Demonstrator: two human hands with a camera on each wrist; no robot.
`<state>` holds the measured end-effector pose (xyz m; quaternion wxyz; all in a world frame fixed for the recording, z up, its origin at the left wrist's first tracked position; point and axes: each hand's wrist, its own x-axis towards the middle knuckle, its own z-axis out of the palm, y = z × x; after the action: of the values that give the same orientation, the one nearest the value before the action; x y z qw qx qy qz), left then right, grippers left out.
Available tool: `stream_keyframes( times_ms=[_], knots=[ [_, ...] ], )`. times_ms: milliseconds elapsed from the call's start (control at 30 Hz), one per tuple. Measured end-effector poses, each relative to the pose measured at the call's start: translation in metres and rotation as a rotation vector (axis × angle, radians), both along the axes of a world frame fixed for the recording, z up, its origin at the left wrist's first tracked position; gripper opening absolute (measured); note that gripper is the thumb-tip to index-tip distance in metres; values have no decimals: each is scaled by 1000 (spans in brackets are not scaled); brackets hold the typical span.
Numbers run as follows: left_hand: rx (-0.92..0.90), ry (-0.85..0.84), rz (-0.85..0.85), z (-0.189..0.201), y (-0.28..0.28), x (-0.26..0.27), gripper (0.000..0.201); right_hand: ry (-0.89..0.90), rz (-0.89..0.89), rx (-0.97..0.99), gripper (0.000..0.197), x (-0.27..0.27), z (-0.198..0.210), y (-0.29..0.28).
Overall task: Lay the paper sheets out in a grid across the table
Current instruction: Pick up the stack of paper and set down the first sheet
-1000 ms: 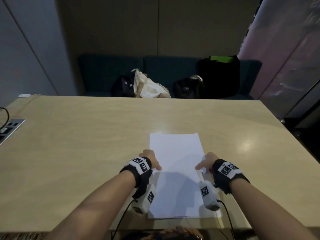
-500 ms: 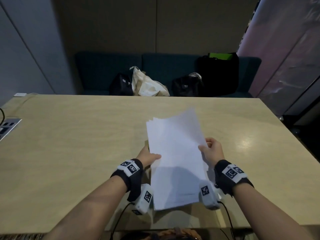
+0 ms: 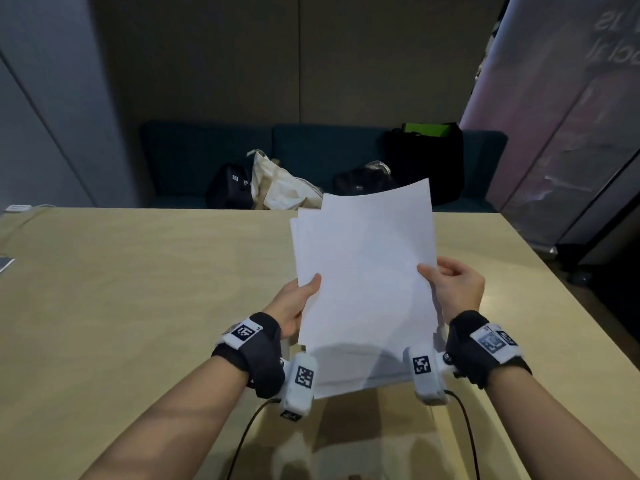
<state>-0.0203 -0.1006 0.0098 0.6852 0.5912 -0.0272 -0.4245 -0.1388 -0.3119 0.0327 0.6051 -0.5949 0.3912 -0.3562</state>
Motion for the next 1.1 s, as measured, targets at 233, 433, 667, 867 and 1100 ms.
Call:
stream_keyframes(
  times_ms=[233,433,667,867,1100],
  knots=[
    [40,27,72,-8,-29,-15,51,62,53,-67,14,-5,-12,-38],
    [114,-10,190,-9,-45,-15,49,142,-4,-92,10,-3,-30,-92],
    [233,-145,300,-15,-30,5,73,401,-178,-227,18,-12,-29,-190],
    [282,-131,344,-30,-17,20,108,738,43,-354,35,-2,-69,-245],
    [269,-95,324,-21,-40,4,49,877,142,-397,38,8,-82,-270]
  ],
)
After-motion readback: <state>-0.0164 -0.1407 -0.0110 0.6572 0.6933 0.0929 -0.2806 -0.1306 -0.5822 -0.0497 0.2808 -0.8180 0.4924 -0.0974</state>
